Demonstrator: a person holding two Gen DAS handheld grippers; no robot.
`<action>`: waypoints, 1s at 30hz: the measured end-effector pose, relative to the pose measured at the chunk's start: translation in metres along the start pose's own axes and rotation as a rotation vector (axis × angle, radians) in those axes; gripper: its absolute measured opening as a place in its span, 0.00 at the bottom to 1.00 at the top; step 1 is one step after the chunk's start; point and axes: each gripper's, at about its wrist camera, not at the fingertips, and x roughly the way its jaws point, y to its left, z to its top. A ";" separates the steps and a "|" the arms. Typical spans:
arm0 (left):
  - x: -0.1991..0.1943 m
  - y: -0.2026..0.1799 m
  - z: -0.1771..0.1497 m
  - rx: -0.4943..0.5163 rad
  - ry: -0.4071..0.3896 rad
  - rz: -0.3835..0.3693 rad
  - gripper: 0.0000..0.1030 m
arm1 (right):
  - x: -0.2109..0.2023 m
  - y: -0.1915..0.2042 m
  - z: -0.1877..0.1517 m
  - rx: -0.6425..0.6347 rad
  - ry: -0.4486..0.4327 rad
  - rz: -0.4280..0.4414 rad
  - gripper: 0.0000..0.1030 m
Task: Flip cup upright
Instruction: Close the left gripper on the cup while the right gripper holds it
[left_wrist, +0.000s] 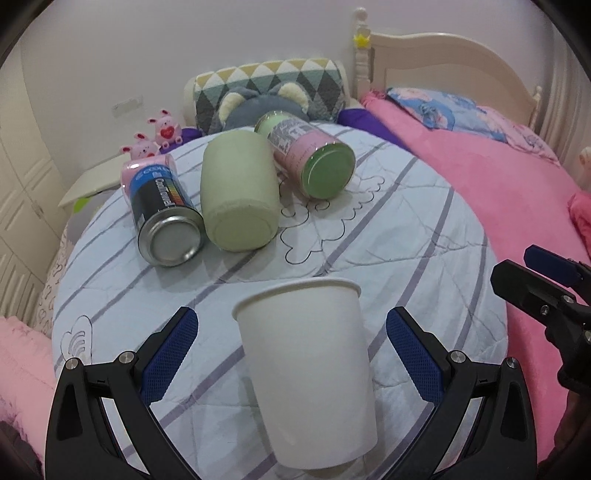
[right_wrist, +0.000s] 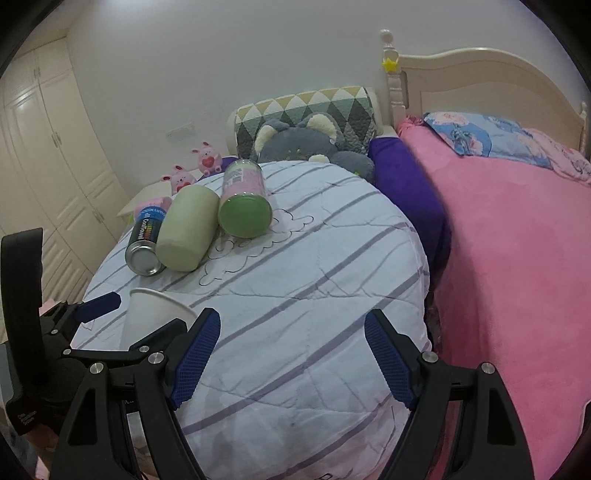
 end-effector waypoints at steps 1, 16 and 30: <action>0.003 -0.001 0.000 -0.007 0.014 0.005 1.00 | 0.002 -0.002 -0.001 0.004 0.004 0.004 0.79; 0.025 -0.002 -0.004 -0.101 0.106 0.005 0.88 | 0.026 -0.020 -0.012 0.020 0.080 0.068 0.79; 0.015 0.004 -0.002 -0.127 0.082 -0.045 0.65 | 0.025 -0.020 -0.016 0.027 0.095 0.069 0.79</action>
